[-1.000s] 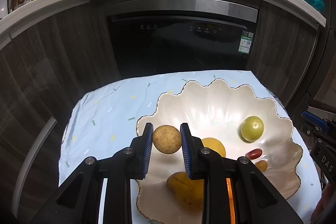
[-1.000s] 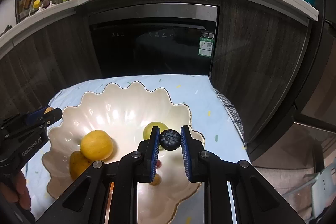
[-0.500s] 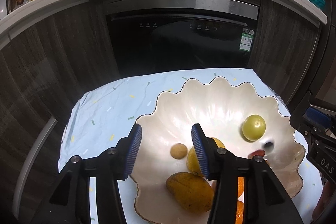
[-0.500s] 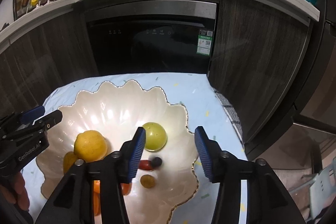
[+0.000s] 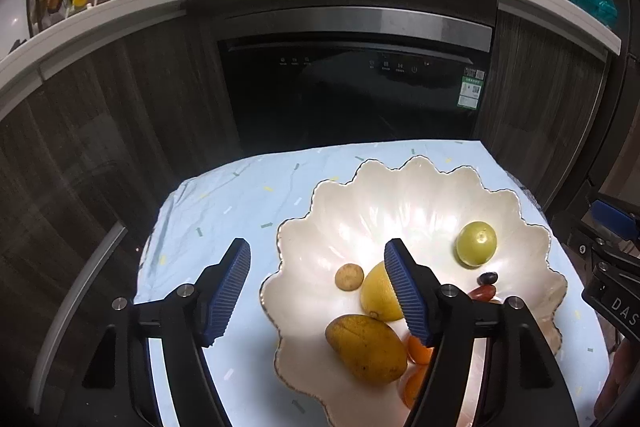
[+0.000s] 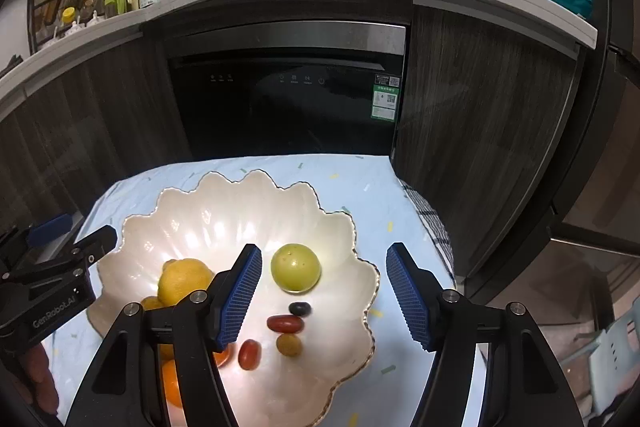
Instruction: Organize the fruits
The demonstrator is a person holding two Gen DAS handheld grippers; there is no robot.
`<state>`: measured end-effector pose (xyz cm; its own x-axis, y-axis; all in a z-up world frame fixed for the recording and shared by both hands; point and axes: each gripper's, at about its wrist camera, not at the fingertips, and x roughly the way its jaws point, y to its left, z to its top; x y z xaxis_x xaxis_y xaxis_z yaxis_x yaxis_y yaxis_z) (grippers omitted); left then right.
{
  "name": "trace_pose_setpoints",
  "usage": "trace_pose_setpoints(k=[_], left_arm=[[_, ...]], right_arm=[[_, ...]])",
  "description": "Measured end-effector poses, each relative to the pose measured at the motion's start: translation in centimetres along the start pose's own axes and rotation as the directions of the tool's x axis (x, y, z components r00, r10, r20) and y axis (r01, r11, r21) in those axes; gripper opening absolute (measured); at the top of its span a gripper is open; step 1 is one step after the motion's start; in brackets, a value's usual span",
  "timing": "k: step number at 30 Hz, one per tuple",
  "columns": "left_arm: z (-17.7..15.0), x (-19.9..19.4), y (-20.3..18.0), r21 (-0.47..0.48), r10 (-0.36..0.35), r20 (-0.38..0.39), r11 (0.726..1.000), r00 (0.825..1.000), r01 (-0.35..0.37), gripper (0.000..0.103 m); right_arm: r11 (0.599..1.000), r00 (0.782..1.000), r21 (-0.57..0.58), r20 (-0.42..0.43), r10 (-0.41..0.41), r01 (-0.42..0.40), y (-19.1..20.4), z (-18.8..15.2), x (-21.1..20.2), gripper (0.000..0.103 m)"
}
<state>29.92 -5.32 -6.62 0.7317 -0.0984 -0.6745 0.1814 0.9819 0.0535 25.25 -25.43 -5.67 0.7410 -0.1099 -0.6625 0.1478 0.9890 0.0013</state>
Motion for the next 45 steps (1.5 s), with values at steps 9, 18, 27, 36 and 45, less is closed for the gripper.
trace_pose_setpoints(k=[9, 18, 27, 36, 45], left_arm=[[-0.4, -3.5, 0.5, -0.026, 0.009, 0.029, 1.0, 1.0, -0.008, 0.074], [-1.3, -7.1, 0.8, -0.041, 0.022, 0.049, 0.999, 0.999, -0.02, 0.076], [-2.3, -10.5, 1.3, -0.054, 0.04, 0.083, 0.998, 0.996, -0.036, 0.083], [-4.2, -13.2, 1.5, -0.067, 0.061, 0.086, 0.996, 0.994, -0.055, 0.089], [-6.0, -15.4, 1.3, -0.079, 0.08, 0.089, 0.994, 0.993, -0.073, 0.097]], right_arm=[[1.0, 0.999, -0.001, 0.033, 0.006, -0.006, 0.4, -0.1, -3.3, 0.069], [1.0, 0.998, -0.006, 0.058, 0.018, -0.017, 0.7, -0.9, -6.7, 0.071], [1.0, 0.997, -0.008, 0.072, 0.025, -0.025, 0.9, -2.1, -9.4, 0.073], [1.0, 0.996, -0.009, 0.082, 0.029, -0.028, 1.0, -3.4, -11.9, 0.077], [0.999, 0.996, -0.008, 0.074, 0.04, -0.039, 0.9, -5.3, -13.5, 0.08]])
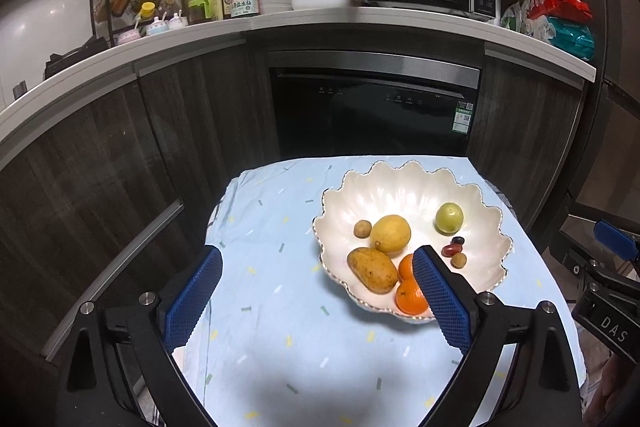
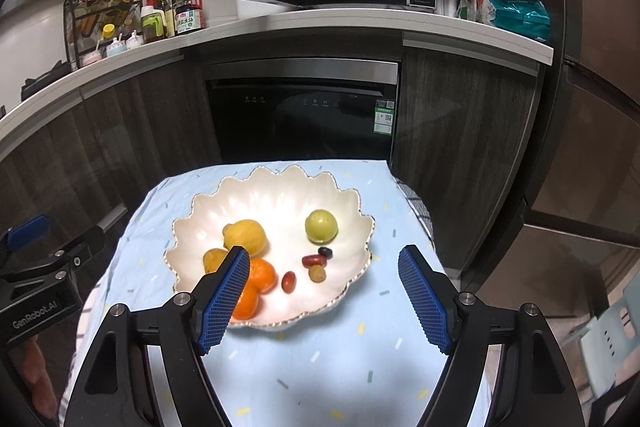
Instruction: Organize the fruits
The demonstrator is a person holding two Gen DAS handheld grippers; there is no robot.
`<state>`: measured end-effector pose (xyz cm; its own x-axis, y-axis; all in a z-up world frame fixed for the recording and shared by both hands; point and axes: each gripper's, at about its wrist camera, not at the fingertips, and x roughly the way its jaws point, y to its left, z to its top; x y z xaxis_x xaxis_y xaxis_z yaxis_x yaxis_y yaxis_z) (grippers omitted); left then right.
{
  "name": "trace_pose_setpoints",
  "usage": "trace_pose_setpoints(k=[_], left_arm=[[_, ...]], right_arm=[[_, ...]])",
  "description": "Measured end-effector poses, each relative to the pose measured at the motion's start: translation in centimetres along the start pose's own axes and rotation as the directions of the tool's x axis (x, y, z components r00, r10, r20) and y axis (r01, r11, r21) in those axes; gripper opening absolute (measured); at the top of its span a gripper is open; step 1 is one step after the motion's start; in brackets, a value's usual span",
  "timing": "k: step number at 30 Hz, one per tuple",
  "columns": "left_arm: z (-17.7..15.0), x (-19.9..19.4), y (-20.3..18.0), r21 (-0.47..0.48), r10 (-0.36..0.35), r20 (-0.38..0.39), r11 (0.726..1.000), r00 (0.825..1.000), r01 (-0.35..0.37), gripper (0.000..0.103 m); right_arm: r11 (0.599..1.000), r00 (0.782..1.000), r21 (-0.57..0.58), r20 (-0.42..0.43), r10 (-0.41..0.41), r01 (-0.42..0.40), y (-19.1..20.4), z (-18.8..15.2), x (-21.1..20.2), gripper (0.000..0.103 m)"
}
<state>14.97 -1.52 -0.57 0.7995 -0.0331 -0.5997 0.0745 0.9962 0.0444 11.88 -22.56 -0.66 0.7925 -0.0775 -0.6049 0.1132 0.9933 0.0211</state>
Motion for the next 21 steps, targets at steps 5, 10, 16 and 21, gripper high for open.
trace_pose_setpoints(k=[5, 10, 16, 21], left_arm=[[-0.9, -1.1, 0.2, -0.006, 0.011, -0.001, 1.0, 1.0, -0.011, 0.099], [-1.9, -2.0, 0.5, -0.015, 0.021, -0.006, 1.0, 1.0, -0.021, 0.1], [-3.1, -2.8, 0.8, -0.02, 0.032, -0.014, 0.999, 0.999, -0.033, 0.101], [-4.4, -3.1, 0.9, -0.025, 0.04, -0.035, 0.999, 0.999, -0.041, 0.101]], right_arm=[[1.0, 1.0, 0.0, 0.001, 0.004, -0.004, 0.0, -1.0, -1.1, 0.08], [1.0, 1.0, -0.003, -0.003, 0.009, -0.009, 0.1, -1.7, -1.7, 0.08], [1.0, 1.0, -0.009, -0.01, 0.018, -0.018, 0.3, -3.0, -2.5, 0.08], [1.0, 1.0, -0.007, -0.012, 0.02, -0.02, 0.3, -4.0, -2.9, 0.08]])
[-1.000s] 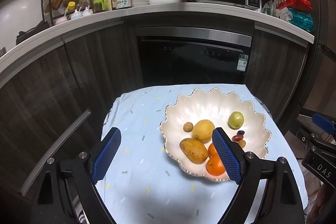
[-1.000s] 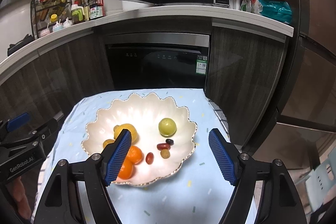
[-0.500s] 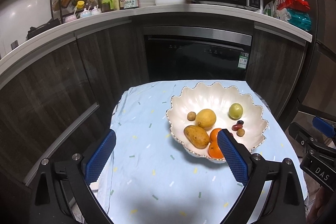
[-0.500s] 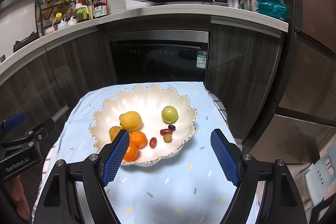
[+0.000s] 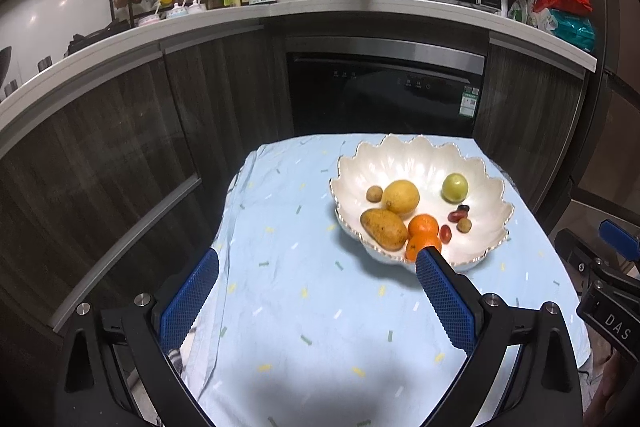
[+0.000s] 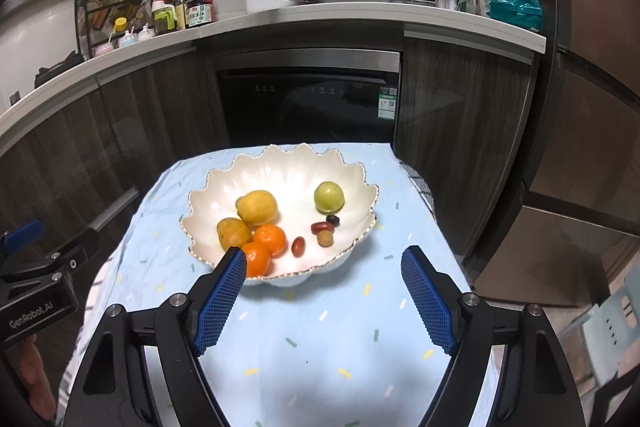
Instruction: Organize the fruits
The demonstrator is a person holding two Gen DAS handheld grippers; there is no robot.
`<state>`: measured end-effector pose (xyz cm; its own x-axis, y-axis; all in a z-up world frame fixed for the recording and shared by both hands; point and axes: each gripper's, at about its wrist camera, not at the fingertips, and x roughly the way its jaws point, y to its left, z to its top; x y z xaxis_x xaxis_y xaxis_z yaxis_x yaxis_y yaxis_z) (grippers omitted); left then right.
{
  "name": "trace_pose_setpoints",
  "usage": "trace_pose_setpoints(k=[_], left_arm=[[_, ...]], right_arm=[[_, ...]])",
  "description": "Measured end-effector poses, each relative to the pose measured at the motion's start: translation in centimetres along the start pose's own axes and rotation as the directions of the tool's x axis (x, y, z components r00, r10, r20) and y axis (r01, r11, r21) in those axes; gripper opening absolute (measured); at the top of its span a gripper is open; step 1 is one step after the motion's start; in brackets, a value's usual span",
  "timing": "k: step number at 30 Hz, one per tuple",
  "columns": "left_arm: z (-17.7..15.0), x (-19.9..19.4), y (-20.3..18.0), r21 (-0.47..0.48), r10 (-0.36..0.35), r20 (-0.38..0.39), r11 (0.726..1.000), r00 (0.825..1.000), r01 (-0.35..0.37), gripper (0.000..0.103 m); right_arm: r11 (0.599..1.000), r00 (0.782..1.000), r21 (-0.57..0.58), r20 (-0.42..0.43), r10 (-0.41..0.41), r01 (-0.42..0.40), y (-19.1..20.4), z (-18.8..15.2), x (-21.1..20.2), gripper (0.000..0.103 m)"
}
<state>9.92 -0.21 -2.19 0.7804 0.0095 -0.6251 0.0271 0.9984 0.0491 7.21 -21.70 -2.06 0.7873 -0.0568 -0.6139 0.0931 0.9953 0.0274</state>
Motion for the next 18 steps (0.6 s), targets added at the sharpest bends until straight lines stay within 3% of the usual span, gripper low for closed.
trace_pose_setpoints(k=[18], left_arm=[[-3.5, -2.1, 1.2, -0.028, 0.028, 0.004, 0.999, 1.0, -0.028, 0.101]], right_arm=[[1.0, 1.0, -0.004, 0.013, 0.004, -0.004, 0.5, -3.0, -2.0, 0.08]])
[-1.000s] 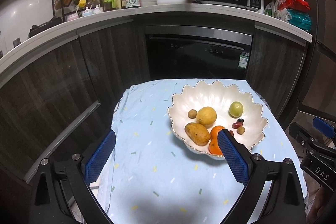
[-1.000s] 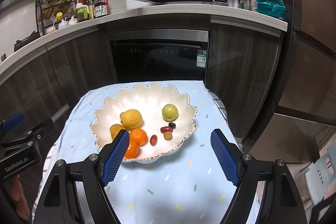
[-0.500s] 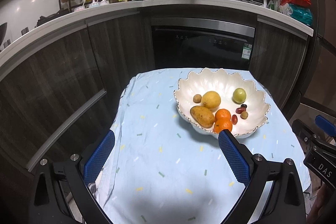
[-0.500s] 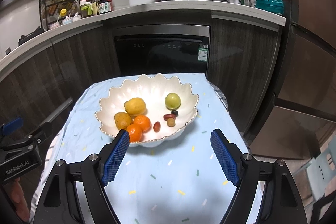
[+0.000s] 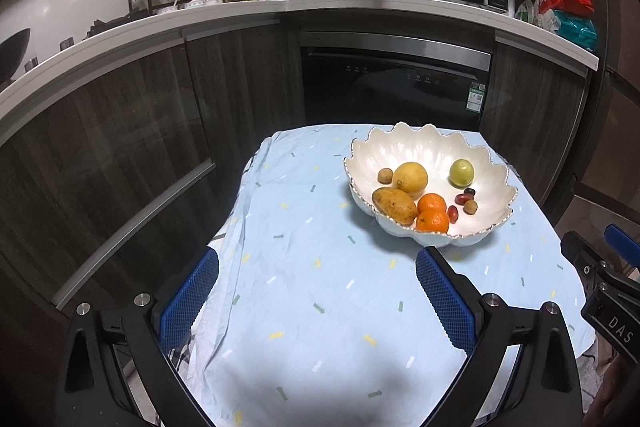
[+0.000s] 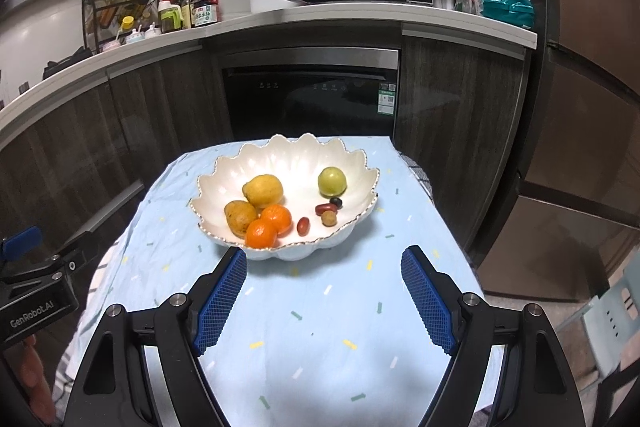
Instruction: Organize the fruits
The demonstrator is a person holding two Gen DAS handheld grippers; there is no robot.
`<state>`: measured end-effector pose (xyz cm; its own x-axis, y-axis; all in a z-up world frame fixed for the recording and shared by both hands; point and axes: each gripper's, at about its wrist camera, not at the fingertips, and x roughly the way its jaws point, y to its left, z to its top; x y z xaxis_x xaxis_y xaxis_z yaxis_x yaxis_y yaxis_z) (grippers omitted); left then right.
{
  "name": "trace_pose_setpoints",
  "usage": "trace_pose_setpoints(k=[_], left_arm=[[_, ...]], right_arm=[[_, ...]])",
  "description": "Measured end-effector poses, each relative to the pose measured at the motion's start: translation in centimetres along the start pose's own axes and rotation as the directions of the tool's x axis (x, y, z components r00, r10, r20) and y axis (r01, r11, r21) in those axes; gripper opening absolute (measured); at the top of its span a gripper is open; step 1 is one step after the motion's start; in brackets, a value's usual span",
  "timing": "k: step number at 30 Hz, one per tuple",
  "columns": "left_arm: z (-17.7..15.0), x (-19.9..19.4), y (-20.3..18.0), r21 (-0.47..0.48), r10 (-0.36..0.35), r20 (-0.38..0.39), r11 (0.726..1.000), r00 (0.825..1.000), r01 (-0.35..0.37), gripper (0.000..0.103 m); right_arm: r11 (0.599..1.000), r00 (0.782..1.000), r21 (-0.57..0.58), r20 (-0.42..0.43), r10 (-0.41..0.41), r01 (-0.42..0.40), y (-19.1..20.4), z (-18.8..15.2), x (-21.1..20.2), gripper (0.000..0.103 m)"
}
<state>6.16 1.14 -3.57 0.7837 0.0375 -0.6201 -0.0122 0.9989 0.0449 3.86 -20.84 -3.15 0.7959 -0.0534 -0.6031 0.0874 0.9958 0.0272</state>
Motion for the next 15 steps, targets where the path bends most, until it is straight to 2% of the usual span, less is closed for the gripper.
trace_pose_setpoints(k=[15], left_arm=[[-1.02, -0.88, 0.41, -0.008, 0.004, 0.005, 1.0, 1.0, -0.004, 0.101]], right_arm=[[1.0, 1.0, -0.001, 0.0, 0.005, -0.005, -0.11, -0.82, -0.8, 0.08]])
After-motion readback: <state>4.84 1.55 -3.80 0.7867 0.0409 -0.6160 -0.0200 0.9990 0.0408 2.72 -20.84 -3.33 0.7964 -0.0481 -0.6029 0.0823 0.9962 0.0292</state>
